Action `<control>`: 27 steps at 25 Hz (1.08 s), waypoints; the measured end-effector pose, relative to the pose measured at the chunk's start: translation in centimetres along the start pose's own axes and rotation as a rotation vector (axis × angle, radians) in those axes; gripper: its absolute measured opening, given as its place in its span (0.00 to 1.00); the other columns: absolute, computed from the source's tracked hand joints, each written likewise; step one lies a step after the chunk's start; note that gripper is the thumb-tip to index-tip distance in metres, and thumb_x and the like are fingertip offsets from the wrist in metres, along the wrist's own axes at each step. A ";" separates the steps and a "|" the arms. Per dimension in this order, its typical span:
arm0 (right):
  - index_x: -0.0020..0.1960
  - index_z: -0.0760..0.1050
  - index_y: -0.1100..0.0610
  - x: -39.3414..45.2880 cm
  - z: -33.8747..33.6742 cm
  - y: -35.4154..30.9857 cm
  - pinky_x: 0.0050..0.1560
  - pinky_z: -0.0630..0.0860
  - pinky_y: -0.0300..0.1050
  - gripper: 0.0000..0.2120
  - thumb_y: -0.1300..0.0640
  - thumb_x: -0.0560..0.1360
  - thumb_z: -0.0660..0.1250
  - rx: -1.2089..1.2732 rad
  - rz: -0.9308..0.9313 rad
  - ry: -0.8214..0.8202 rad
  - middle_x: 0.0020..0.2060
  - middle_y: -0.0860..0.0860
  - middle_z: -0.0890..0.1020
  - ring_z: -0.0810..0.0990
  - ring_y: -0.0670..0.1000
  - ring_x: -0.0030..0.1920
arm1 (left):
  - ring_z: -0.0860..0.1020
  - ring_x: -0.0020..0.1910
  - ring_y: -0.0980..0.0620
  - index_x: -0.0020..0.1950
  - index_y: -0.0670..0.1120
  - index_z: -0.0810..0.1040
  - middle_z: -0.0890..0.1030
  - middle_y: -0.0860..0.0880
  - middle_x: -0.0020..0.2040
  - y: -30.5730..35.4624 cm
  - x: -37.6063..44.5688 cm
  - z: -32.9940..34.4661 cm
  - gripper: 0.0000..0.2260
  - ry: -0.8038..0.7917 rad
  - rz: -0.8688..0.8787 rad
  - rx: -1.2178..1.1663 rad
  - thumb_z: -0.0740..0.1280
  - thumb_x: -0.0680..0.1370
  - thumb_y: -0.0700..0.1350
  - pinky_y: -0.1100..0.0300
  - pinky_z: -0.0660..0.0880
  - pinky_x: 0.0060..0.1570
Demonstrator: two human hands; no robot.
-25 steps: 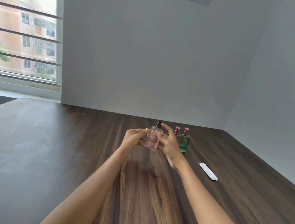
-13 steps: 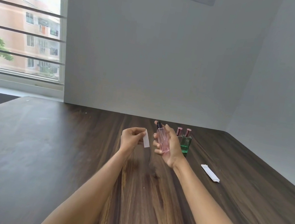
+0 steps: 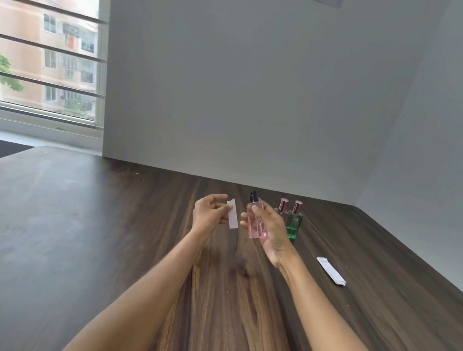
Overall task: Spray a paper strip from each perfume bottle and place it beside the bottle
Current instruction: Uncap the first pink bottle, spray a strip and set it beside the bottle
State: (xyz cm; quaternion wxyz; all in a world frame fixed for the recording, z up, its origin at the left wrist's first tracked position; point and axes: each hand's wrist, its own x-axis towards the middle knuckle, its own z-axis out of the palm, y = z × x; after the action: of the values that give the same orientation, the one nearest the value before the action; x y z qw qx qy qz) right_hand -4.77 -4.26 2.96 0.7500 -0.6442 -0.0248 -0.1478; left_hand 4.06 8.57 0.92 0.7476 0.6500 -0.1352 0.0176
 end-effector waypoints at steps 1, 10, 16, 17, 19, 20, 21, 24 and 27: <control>0.54 0.75 0.51 0.0 0.0 0.0 0.53 0.78 0.49 0.07 0.57 0.77 0.64 0.026 0.006 -0.005 0.45 0.53 0.83 0.83 0.50 0.42 | 0.81 0.37 0.51 0.60 0.38 0.77 0.82 0.46 0.41 0.1 0.0 0.0 0.14 0.000 0.000 0.002 0.70 0.75 0.37 0.62 0.81 0.36; 0.67 0.71 0.47 -0.3 0.2 -0.1 0.27 0.72 0.39 0.17 0.54 0.81 0.54 0.077 0.003 0.000 0.45 0.56 0.83 0.79 0.49 0.33 | 0.82 0.35 0.51 0.54 0.38 0.82 0.83 0.42 0.43 0.9 -0.5 0.4 0.09 -0.004 -0.022 0.033 0.69 0.76 0.40 0.66 0.80 0.32; 0.68 0.69 0.47 -0.1 0.2 0.0 0.24 0.72 0.37 0.23 0.55 0.74 0.69 -0.338 -0.036 0.030 0.47 0.53 0.78 0.77 0.45 0.30 | 0.81 0.33 0.51 0.51 0.39 0.83 0.83 0.44 0.38 1.3 -0.4 0.3 0.07 0.047 -0.074 0.061 0.69 0.76 0.41 0.62 0.81 0.34; 0.67 0.69 0.46 0.1 0.2 0.0 0.23 0.72 0.36 0.25 0.58 0.73 0.70 -0.465 -0.052 0.028 0.49 0.52 0.78 0.76 0.44 0.29 | 0.81 0.32 0.51 0.50 0.39 0.83 0.83 0.44 0.38 1.4 -0.4 0.4 0.07 0.063 -0.083 0.065 0.69 0.76 0.41 0.61 0.82 0.36; 0.66 0.70 0.46 0.2 0.3 0.1 0.23 0.73 0.36 0.26 0.62 0.71 0.69 -0.702 -0.095 0.041 0.54 0.52 0.77 0.75 0.41 0.24 | 0.80 0.32 0.51 0.49 0.39 0.84 0.84 0.44 0.38 1.5 -0.2 0.5 0.07 0.102 -0.099 0.080 0.69 0.76 0.42 0.57 0.82 0.41; 0.65 0.71 0.46 0.2 0.4 0.2 0.23 0.74 0.37 0.26 0.62 0.70 0.68 -0.789 -0.116 0.053 0.53 0.51 0.78 0.74 0.41 0.22 | 0.80 0.32 0.51 0.48 0.40 0.84 0.84 0.44 0.39 1.6 -0.2 0.6 0.07 0.126 -0.102 0.096 0.70 0.75 0.42 0.56 0.82 0.42; 0.64 0.71 0.46 0.1 0.5 0.1 0.23 0.75 0.37 0.25 0.62 0.69 0.67 -0.842 -0.130 0.069 0.51 0.51 0.79 0.74 0.41 0.22 | 0.79 0.34 0.51 0.46 0.42 0.84 0.84 0.45 0.40 1.7 -0.2 0.7 0.06 0.149 -0.095 0.120 0.70 0.75 0.43 0.55 0.82 0.44; 0.62 0.72 0.47 0.1 0.5 0.3 0.22 0.75 0.38 0.24 0.62 0.68 0.67 -0.889 -0.145 0.096 0.47 0.51 0.80 0.74 0.44 0.27 | 0.78 0.44 0.53 0.44 0.45 0.85 0.84 0.49 0.43 2.0 -0.4 0.9 0.06 0.160 -0.054 0.236 0.70 0.75 0.46 0.58 0.75 0.44; 0.61 0.73 0.47 0.1 0.3 0.3 0.27 0.77 0.39 0.23 0.61 0.68 0.68 -0.936 -0.166 0.085 0.46 0.47 0.79 0.75 0.44 0.33 | 0.78 0.46 0.53 0.45 0.46 0.85 0.84 0.50 0.46 2.1 -0.8 1.1 0.07 0.158 -0.034 0.348 0.70 0.75 0.49 0.60 0.70 0.42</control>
State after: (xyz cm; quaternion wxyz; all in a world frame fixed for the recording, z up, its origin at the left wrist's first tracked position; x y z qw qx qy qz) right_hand -4.54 -3.91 2.71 0.3654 -0.9020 0.0237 -0.2287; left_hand 2.67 7.96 2.90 0.6323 0.7683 -0.0599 0.0791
